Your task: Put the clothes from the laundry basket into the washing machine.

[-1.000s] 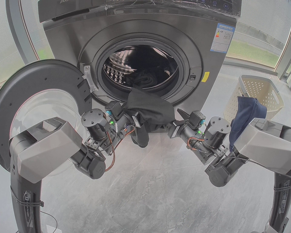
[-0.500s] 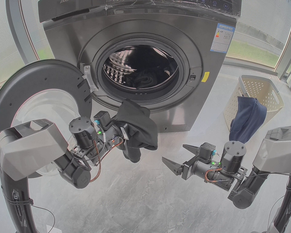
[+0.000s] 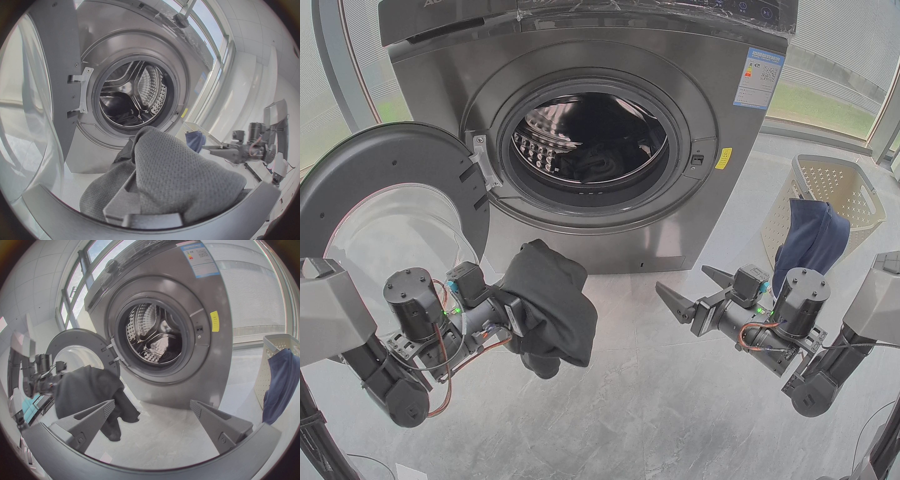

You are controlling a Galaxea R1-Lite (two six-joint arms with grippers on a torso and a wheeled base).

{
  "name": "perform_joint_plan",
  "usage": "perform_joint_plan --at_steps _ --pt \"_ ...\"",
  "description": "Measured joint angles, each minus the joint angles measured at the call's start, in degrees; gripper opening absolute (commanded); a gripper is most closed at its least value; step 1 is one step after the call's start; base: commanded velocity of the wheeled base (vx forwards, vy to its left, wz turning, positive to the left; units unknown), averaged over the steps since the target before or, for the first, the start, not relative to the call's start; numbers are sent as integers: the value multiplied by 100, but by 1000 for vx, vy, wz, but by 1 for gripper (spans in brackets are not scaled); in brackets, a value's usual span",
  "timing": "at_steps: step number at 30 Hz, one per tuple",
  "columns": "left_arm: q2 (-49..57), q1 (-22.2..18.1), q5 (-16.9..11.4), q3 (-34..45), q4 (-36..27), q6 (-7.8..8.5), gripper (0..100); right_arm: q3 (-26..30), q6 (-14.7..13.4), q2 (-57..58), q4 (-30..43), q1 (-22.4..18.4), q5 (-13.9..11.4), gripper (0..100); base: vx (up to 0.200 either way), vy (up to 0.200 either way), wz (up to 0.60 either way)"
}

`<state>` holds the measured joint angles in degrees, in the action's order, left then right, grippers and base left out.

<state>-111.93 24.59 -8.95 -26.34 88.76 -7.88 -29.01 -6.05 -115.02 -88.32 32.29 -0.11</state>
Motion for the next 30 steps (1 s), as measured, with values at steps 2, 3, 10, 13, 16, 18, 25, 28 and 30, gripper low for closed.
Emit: perform_joint_plan --at_steps 2,3,10,13,16,18,25,28,30 --pt "179 -6 -121 226 6 16 0 -87 -49 7 0 -46 128 100 0 0 0" --pt "240 -4 -134 289 9 22 0 -102 -57 9 0 -60 152 100 0 0 0" --pt "472 2 -150 483 9 55 0 -106 -119 35 2 -99 167 100 0 0 0" --pt "499 5 -150 513 9 158 0 -105 -128 46 0 -115 167 100 67 0 0" --pt "505 10 -169 529 9 213 0 -85 -132 49 2 -121 169 100 200 0 0" --pt "501 10 -185 534 9 213 0 -74 -134 49 2 -126 167 100 200 0 0" --pt "402 10 -187 524 9 235 0 -63 -134 46 2 -126 169 100 200 0 0" --pt "341 13 -183 523 9 244 0 -61 -134 49 0 -126 169 100 200 0 0" --pt "301 7 -178 521 11 249 0 -61 -134 49 2 -116 167 100 200 0 0"
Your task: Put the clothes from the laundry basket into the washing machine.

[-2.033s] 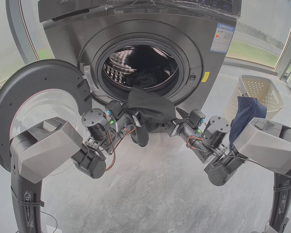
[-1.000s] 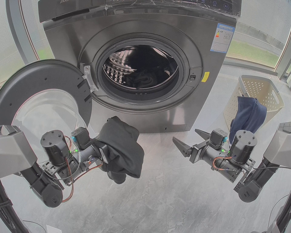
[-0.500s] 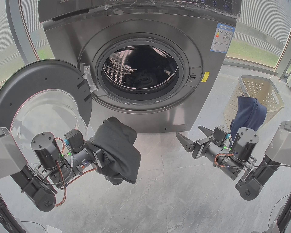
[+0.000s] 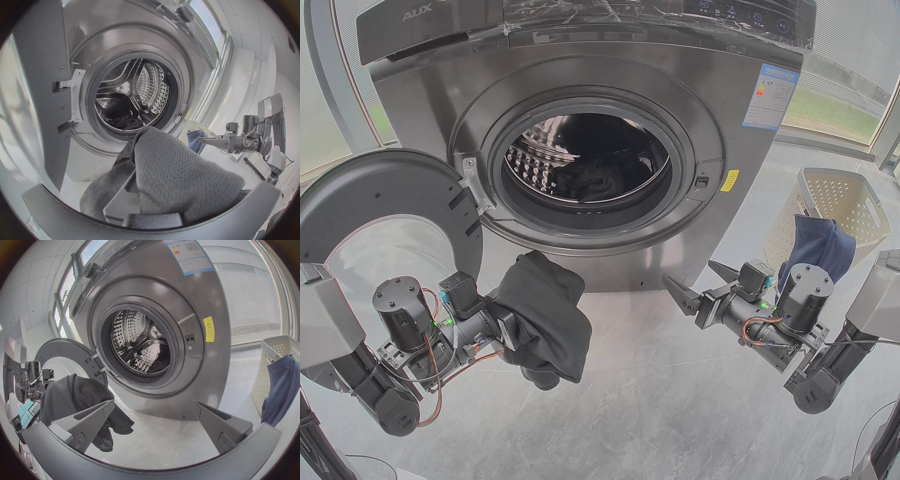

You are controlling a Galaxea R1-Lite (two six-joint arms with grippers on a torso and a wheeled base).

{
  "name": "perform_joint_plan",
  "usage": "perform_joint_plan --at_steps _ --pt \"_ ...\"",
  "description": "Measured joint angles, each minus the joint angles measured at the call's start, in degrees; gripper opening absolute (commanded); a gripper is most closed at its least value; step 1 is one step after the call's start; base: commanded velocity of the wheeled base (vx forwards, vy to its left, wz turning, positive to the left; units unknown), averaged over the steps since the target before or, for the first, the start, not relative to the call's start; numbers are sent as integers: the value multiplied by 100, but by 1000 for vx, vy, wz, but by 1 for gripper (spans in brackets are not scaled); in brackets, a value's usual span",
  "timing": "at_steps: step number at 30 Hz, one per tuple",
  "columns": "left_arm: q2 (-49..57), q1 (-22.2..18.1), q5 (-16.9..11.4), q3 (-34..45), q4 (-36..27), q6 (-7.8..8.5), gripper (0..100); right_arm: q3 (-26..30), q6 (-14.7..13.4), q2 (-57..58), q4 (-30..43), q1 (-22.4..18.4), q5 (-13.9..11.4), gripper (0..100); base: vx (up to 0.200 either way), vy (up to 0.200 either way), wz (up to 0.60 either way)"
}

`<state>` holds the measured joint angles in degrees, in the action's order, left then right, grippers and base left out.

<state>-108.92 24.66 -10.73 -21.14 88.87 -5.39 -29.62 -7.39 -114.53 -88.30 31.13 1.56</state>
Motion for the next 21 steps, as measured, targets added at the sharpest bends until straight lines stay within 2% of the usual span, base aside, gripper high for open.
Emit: perform_joint_plan --at_steps 5,9,12,15,21 --pt "-85 4 4 -24 -2 6 0 71 2 15 -2 48 -11 100 200 0 0" --pt "-122 9 2 -38 -2 6 0 350 24 43 -2 73 -50 100 200 0 0" --pt "-138 17 2 -44 -2 6 0 647 41 61 -2 100 -99 100 0 0 0" --pt "-141 39 2 -50 0 6 0 997 59 83 -2 221 -256 100 0 0 0" --pt "-149 122 33 -140 4 4 0 1582 85 150 -2 655 -416 100 0 0 0"
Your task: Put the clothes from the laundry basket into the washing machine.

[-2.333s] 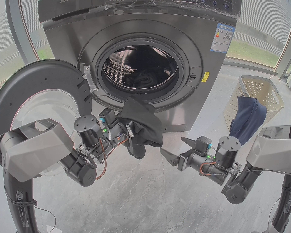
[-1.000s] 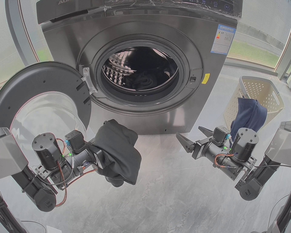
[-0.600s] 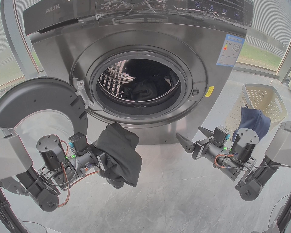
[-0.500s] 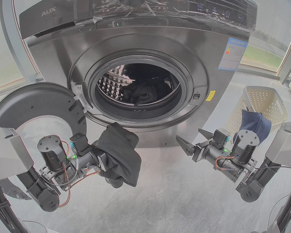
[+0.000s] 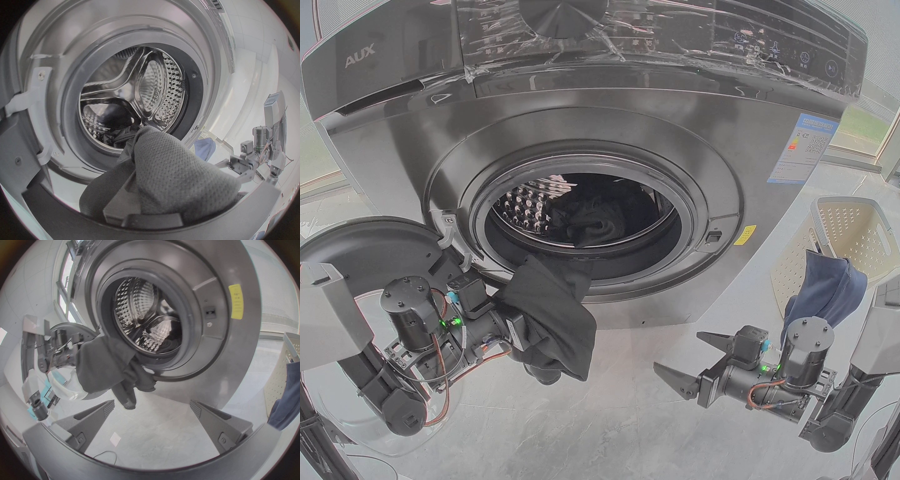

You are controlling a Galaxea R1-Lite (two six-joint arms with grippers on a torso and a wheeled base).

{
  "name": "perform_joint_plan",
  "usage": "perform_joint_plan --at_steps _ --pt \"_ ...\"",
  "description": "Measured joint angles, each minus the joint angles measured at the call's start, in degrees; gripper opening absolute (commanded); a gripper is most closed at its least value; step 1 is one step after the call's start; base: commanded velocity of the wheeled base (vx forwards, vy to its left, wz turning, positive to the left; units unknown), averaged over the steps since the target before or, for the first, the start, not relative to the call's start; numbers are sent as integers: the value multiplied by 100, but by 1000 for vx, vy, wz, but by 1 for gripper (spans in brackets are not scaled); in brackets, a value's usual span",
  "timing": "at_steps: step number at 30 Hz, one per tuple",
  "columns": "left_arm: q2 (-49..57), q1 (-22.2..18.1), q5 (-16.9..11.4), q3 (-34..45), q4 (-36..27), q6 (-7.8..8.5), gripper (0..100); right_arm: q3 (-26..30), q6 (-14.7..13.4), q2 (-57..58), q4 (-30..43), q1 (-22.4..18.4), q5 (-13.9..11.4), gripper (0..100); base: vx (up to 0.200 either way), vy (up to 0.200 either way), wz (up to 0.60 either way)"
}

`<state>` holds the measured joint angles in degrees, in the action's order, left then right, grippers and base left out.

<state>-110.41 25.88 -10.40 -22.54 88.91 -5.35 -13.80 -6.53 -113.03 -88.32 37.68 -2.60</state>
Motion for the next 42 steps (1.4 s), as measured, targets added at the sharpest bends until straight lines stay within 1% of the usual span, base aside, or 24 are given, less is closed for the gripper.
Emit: perform_joint_plan --at_steps 5,10,21,29,34,39,42 --pt "-87 116 35 -308 -4 -11 0 154 24 46 0 258 -2 100 0 0 0" --pt "-296 197 127 -728 -11 -17 0 179 49 63 0 352 6 100 0 0 0" --pt "-1235 330 271 -2291 -23 -83 0 162 55 62 0 399 22 100 0 0 0" --pt "-1949 325 606 -3678 -116 -107 0 151 57 41 0 402 13 100 0 0 0" --pt "-2277 304 794 -4353 -439 -111 0 146 57 30 0 405 4 100 0 0 0" --pt "-2526 250 967 -5166 -1063 -127 0 140 55 22 0 410 0 100 0 0 0" --pt "-2708 197 1129 -5775 -1417 -132 0 135 55 20 2 410 0 100 0 0 0"
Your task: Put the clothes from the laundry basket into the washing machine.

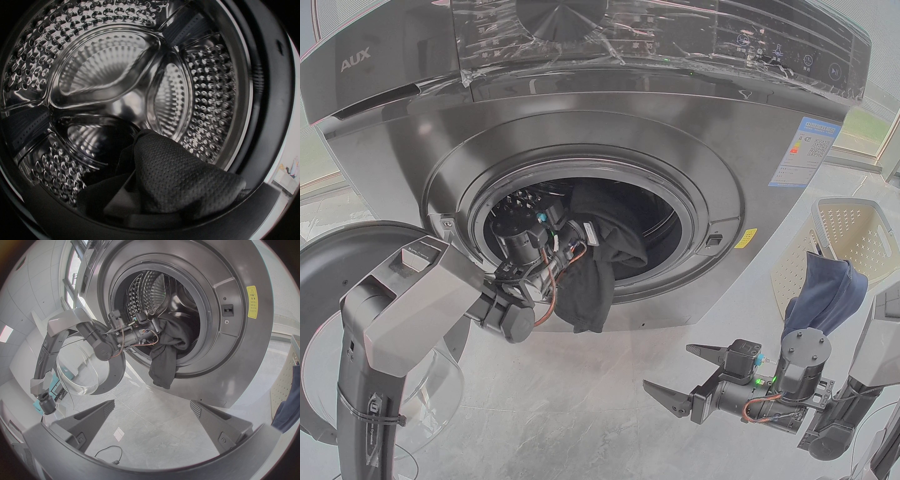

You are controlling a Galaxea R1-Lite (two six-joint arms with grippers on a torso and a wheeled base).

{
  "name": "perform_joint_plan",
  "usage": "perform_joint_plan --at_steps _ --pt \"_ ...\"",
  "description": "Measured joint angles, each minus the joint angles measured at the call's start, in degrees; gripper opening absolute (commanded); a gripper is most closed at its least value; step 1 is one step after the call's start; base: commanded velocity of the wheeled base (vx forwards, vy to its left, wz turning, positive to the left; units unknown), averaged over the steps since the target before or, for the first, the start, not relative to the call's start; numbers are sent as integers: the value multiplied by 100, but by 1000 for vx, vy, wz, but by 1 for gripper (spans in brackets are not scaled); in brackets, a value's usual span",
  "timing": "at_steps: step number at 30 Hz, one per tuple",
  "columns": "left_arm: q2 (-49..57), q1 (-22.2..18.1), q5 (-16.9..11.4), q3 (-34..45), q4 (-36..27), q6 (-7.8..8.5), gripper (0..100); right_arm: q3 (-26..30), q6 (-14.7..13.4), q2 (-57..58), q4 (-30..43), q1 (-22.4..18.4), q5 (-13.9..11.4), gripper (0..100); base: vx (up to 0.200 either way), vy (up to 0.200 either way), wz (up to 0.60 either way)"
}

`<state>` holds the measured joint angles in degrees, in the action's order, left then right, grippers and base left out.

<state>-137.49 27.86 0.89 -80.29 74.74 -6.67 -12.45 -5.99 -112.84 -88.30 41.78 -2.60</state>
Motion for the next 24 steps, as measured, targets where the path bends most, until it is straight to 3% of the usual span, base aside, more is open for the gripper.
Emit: perform_joint_plan --at_steps 7,8,16,24 --pt "-502 -116 521 -1445 -653 -4 0 7 -4 -1 0 -2 -9 100 0 0 0" --pt "-571 -132 575 -1566 -736 -13 100 7 -6 -1 0 -5 -9 100 0 0 0" --pt "-636 -195 633 -1608 -937 -402 100 16 -9 -4 -2 -5 -11 100 0 0 0" --pt "-215 -40 564 -690 -1537 -532 100 11 -9 -6 0 0 -11 100 0 0 0"
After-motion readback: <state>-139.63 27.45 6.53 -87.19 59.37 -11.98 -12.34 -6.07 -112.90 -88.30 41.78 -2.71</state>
